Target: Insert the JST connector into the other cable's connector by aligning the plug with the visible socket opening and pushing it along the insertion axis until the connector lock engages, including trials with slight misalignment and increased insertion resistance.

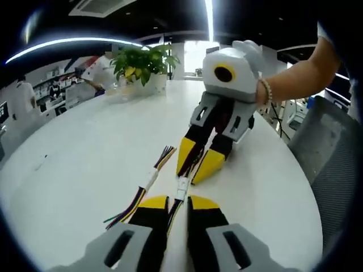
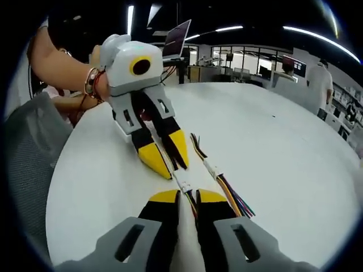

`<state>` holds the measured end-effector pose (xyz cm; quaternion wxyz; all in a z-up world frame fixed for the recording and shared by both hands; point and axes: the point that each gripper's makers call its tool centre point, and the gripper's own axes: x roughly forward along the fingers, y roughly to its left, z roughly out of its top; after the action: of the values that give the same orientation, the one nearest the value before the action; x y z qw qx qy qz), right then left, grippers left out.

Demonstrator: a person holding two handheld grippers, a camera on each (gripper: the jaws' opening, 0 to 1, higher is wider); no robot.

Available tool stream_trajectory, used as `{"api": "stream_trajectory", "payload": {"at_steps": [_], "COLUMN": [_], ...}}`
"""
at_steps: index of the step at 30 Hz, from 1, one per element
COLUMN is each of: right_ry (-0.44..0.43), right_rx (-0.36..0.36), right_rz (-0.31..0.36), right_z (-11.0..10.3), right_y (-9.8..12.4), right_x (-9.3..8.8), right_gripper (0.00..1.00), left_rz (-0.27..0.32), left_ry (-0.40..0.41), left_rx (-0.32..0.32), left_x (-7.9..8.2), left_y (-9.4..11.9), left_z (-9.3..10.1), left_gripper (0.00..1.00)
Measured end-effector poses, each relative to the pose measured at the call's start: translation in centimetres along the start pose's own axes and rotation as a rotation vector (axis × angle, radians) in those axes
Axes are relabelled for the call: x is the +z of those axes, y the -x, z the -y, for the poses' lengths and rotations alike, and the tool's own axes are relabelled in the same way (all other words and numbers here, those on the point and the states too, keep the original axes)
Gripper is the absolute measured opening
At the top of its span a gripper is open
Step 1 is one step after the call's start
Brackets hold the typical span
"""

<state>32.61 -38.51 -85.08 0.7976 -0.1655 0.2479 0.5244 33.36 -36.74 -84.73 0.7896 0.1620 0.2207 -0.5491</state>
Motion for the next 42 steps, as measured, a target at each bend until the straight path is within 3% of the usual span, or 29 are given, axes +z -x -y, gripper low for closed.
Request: {"api": "stream_trajectory", "payload": {"at_steps": [8,14,20,25,32,38,42], "right_ry": [-0.021,-0.044,-0.075,-0.084,-0.091,-0.104,-0.101], "right_rx": [-0.008,-0.010,-0.044,-0.091,-0.123,-0.158,-0.186], "right_rz": [-0.027,-0.003,0.026,0.053,0.075,0.101,0.119], "right_z": [0.0,-0.2,0.0,0.0,-0.3,-0.7,-0.9], "right_y": [0.6,1.3,2.3,3.5,4.7,6.1,7.4], "right_x": [-0.3,0.6,1.6,2.3,3.1,3.8,4.3], "right_gripper": [0.14,0.16,0.32,0.41,0.48,0.57,0.61], "left_rz": [-0.022,0.016,0.026,0.029,0.061,0.088,0.112], "left_ry": [0.015,0.041,0.066,0.100,0.123,0.157,0.189], "left_rx": [0.006,0.016,0.045,0.078,0.106,0.130,0.165], "left_x": [-0.3,1.1,2.1,2.5,3.7,4.3,4.7], "left_y": [0.5,1.1,1.9,2.7,4.0,5.3,6.4], "left_z": [0.2,0.4,0.4,0.3,0.8,1.2,1.2], "left_gripper": [0.14,0.19,0.31,0.48,0.51,0.59,0.69]}}
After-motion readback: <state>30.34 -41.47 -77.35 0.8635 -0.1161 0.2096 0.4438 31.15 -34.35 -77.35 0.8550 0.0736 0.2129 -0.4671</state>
